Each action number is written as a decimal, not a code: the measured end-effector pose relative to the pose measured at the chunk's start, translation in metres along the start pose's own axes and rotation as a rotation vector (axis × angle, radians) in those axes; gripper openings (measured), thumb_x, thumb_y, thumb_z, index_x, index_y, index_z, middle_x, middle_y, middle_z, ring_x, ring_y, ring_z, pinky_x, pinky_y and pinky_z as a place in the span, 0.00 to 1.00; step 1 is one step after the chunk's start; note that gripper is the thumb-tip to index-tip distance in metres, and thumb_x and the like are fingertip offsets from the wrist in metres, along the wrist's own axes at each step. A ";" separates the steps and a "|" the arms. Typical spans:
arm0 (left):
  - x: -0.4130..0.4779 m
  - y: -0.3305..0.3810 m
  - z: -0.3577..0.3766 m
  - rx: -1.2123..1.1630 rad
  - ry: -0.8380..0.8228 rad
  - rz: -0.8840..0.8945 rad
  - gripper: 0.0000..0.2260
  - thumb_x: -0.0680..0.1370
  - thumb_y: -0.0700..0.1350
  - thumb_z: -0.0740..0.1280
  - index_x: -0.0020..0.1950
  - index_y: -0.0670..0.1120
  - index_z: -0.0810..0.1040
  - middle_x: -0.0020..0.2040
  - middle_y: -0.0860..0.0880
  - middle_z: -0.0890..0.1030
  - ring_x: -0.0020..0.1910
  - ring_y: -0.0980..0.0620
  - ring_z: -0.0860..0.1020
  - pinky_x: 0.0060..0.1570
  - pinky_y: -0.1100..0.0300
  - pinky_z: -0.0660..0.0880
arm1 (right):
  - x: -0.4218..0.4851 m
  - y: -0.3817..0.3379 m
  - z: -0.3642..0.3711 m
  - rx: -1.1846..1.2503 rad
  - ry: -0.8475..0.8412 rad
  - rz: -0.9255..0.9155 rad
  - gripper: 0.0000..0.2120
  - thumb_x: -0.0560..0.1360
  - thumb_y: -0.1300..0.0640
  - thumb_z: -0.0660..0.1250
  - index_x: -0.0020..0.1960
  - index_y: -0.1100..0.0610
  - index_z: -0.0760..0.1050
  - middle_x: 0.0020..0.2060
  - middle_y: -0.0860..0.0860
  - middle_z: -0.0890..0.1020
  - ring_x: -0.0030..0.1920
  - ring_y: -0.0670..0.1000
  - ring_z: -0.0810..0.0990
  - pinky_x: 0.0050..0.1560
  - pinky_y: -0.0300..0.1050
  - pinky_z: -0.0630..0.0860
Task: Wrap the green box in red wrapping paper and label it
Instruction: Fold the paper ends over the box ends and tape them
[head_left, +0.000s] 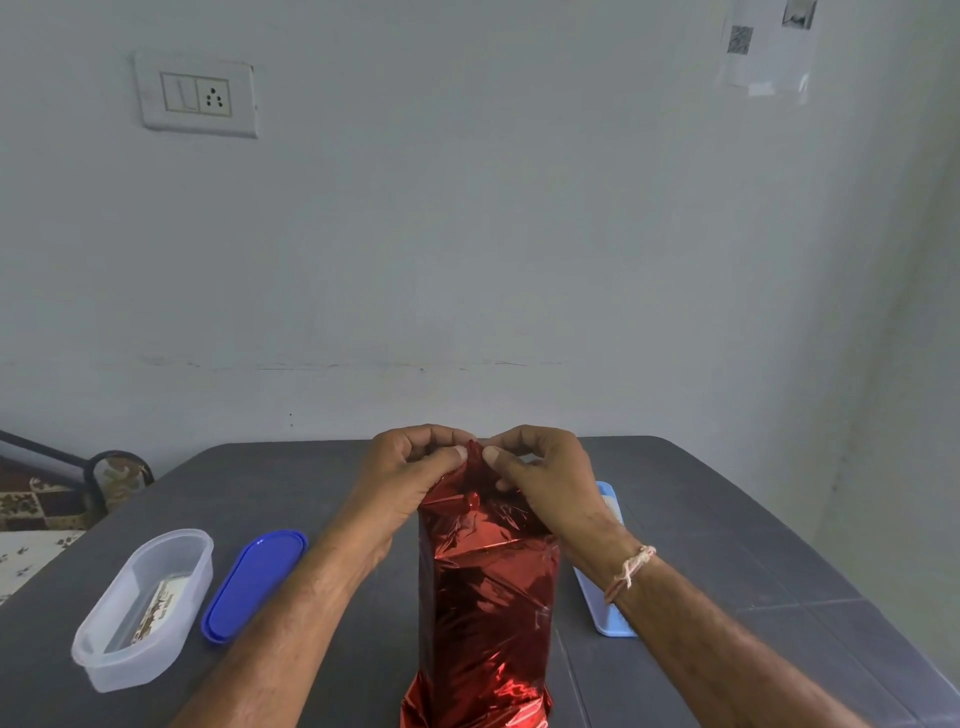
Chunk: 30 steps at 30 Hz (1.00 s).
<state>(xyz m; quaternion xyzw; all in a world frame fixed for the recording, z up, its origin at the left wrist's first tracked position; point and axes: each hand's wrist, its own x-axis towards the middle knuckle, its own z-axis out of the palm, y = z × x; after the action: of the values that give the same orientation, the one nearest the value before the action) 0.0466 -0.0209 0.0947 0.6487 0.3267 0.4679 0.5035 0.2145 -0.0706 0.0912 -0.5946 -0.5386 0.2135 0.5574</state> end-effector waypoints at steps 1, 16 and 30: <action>0.001 0.000 0.000 0.011 -0.003 0.002 0.05 0.78 0.39 0.73 0.52 0.46 0.87 0.46 0.46 0.88 0.47 0.49 0.87 0.46 0.62 0.82 | 0.000 0.000 0.000 -0.002 -0.001 0.005 0.02 0.77 0.55 0.74 0.46 0.52 0.86 0.38 0.48 0.87 0.34 0.44 0.84 0.40 0.36 0.80; 0.011 -0.001 0.003 0.051 -0.002 0.052 0.04 0.78 0.42 0.74 0.50 0.47 0.88 0.45 0.43 0.87 0.49 0.44 0.86 0.48 0.60 0.82 | 0.001 0.002 -0.001 0.012 -0.005 0.032 0.04 0.78 0.54 0.74 0.45 0.53 0.84 0.37 0.50 0.87 0.34 0.44 0.84 0.44 0.43 0.83; 0.014 -0.007 0.006 0.056 0.003 0.086 0.09 0.82 0.37 0.68 0.52 0.48 0.86 0.44 0.45 0.86 0.44 0.50 0.85 0.50 0.53 0.81 | -0.001 -0.002 0.002 -0.043 0.030 0.017 0.02 0.77 0.53 0.74 0.45 0.50 0.84 0.39 0.45 0.86 0.31 0.42 0.82 0.38 0.35 0.77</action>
<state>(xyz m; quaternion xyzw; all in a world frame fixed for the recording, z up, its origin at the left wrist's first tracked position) 0.0578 -0.0081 0.0915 0.6754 0.3123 0.4806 0.4641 0.2117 -0.0707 0.0920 -0.6143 -0.5295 0.1977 0.5506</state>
